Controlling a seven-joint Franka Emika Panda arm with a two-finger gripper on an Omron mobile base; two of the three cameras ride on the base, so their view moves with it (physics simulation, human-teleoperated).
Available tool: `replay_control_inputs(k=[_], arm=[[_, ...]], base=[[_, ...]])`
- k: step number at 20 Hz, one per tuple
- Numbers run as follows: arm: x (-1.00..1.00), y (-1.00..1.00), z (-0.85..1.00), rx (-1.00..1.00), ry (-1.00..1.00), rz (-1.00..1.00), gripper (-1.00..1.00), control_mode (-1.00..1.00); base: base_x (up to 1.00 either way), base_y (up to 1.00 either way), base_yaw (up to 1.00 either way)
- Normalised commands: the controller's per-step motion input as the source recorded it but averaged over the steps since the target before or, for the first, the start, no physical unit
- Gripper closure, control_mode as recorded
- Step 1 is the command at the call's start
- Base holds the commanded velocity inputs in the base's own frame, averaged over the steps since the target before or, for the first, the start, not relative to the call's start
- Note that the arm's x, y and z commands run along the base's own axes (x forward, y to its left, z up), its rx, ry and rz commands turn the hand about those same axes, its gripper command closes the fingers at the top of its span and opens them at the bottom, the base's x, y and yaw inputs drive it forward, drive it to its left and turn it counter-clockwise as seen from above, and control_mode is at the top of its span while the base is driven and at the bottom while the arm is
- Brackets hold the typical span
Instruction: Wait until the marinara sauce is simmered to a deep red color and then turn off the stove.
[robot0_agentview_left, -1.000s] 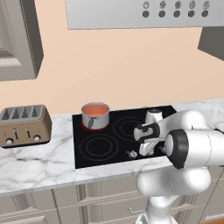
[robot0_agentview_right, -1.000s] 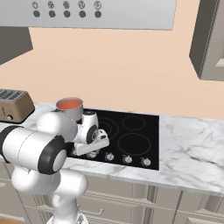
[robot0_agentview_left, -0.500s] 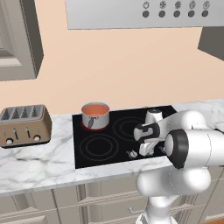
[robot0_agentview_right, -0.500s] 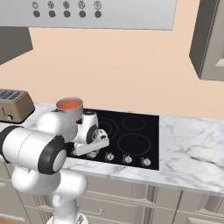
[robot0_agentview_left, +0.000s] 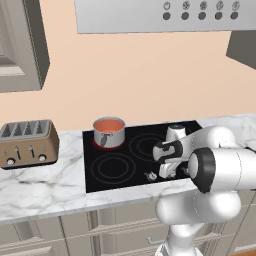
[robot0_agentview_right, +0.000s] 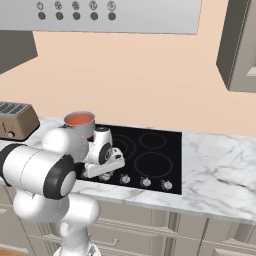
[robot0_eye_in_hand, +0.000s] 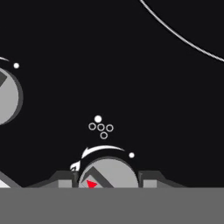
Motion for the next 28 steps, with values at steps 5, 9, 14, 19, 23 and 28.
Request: replay_control_inputs(k=[5, 9, 14, 19, 23, 28], arm=[[0.00, 0.00, 0.00, 0.00, 0.00, 0.00, 1.00, -1.00], [0.00, 0.00, 0.00, 0.00, 0.00, 0.00, 1.00, -1.00], [0.00, 0.00, 0.00, 0.00, 0.00, 0.00, 1.00, -1.00], [0.00, 0.00, 0.00, 0.00, 0.00, 0.00, 1.00, -1.00], [0.00, 0.00, 0.00, 0.00, 0.00, 0.00, 1.00, -1.00], [0.00, 0.00, 0.00, 0.00, 0.00, 0.00, 1.00, -1.00]], base=[[0.00, 0.00, 0.00], [0.00, 0.00, 0.00], [0.00, 0.00, 0.00], [0.00, 0.00, 0.00], [0.00, 0.00, 0.00], [0.00, 0.00, 0.00]])
